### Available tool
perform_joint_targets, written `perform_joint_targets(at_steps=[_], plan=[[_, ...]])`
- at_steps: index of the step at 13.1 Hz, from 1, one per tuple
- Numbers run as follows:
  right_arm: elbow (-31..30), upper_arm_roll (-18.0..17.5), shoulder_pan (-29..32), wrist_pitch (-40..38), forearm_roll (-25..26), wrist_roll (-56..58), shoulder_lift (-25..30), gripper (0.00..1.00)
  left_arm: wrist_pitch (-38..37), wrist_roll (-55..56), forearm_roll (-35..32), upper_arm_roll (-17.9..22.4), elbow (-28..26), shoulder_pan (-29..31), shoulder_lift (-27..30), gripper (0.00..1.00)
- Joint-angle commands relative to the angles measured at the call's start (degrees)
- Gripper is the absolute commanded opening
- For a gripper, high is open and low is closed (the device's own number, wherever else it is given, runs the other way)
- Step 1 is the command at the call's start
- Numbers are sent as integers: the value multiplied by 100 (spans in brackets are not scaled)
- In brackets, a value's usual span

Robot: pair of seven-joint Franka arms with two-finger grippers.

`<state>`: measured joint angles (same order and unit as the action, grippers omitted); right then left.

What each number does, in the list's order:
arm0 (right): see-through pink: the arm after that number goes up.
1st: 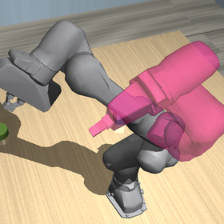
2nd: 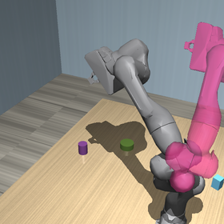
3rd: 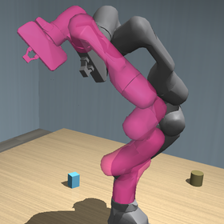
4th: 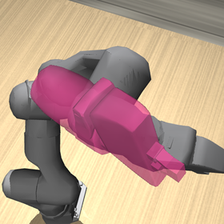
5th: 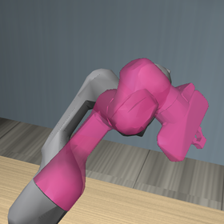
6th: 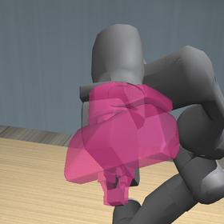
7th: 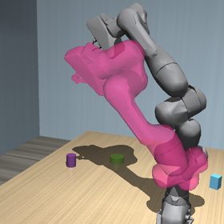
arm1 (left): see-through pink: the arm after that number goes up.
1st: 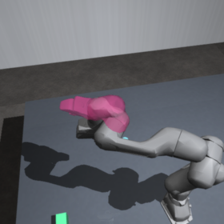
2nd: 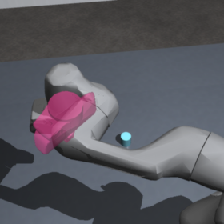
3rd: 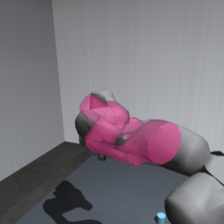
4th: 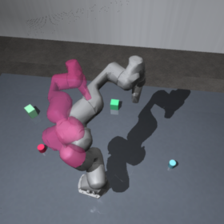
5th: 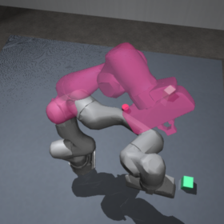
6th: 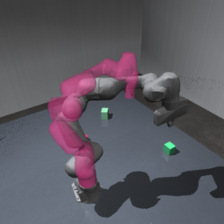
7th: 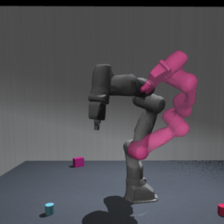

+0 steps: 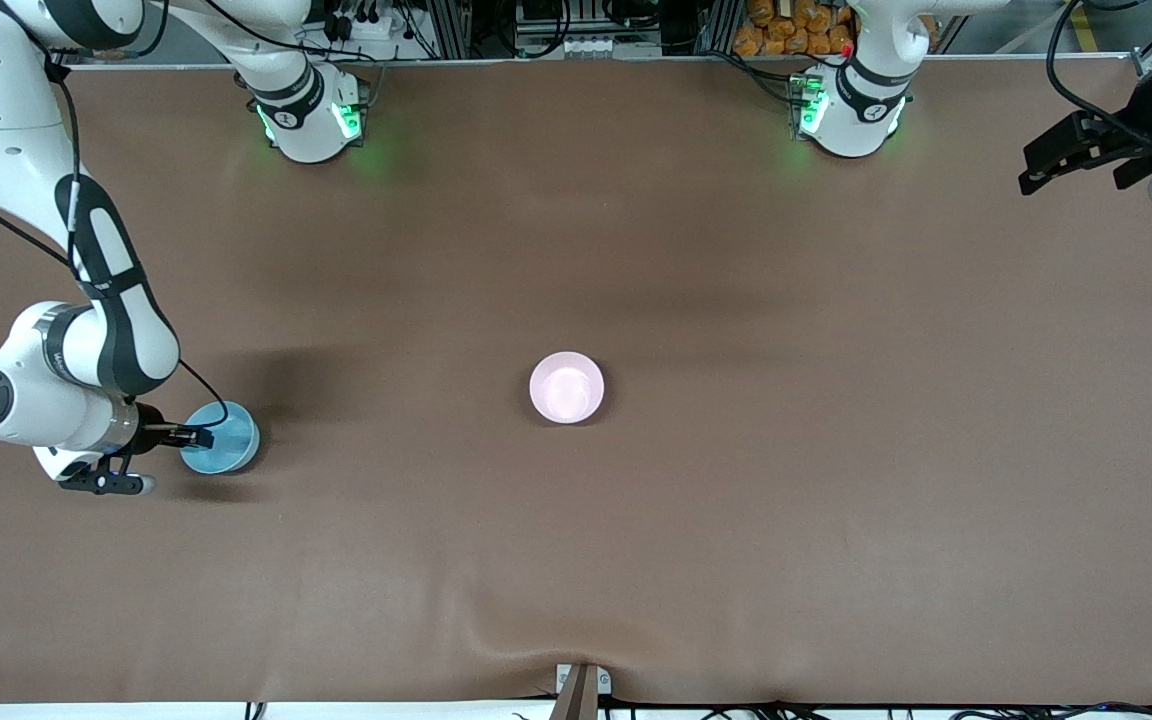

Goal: Stack pink and blue bowls on white bowl
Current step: 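Grasp the blue bowl rim with the right gripper and lift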

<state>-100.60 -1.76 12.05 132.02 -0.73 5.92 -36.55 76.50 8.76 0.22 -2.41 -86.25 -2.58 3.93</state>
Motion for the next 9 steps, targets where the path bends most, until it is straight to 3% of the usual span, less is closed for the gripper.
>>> perform_joint_targets(at_steps=[1, 9], plan=[[-39, -70, 87, 87, 12, -29, 16, 0, 49, -155, -198, -31, 12, 65, 11, 100], [-4, -105, -35, -36, 12, -64, 209, 0, 199, -138, -65, -40, 21, 91, -59, 100]])
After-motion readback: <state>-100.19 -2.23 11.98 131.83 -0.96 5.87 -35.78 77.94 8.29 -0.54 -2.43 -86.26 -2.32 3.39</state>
